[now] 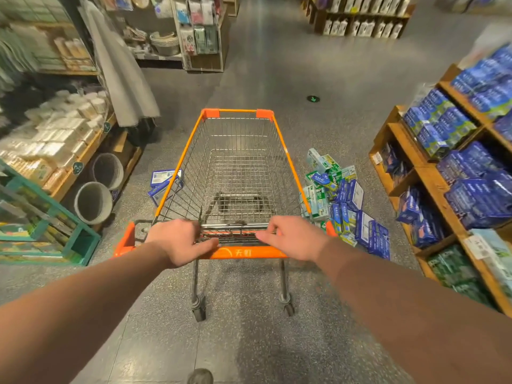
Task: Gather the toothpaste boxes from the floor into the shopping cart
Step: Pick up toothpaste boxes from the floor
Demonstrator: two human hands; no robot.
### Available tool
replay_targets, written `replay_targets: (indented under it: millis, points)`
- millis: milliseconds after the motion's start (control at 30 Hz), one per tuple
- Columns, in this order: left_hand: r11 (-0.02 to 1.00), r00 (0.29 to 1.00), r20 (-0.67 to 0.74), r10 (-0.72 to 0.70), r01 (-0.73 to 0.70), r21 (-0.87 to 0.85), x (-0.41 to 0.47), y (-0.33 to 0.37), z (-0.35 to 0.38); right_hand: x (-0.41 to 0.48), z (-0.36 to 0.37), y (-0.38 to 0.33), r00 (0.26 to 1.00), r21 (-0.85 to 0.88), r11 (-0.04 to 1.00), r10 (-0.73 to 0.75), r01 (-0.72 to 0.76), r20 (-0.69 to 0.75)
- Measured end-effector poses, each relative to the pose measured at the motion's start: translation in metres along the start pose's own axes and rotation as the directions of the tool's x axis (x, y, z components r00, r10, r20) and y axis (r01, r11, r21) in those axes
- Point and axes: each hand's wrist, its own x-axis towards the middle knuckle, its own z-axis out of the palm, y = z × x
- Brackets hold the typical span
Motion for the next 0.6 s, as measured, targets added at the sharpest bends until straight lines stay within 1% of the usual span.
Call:
replay_targets:
  millis: [100,267,433,600]
  points:
    - [0.998,0.996,-0.054,0.069,-0.069,-0.009,0.02,0.033,-0.034,-0.005,-0.031,0.002,0.996,-0.018,1.0,0.007,-0.008,-0.085]
    - [0.981,0.978,-0.07,0.195,-0.194,0.01,0.061,0.104,-0.082,-0.03,-0.086,0.04,0.973,-0.04,0.996,0.067,-0.077,-0.219]
    - [0.952,0.946,-0.118,0.303,-0.306,-0.003,0.101,0.185,-0.111,-0.063,-0.126,0.113,0.943,0.034,0.981,0.195,-0.193,-0.268]
    - [0.93,0.922,-0.122,0.368,-0.363,0.06,0.148,0.283,-0.129,-0.075,-0.161,0.211,0.933,-0.031,0.968,0.233,-0.251,-0.274]
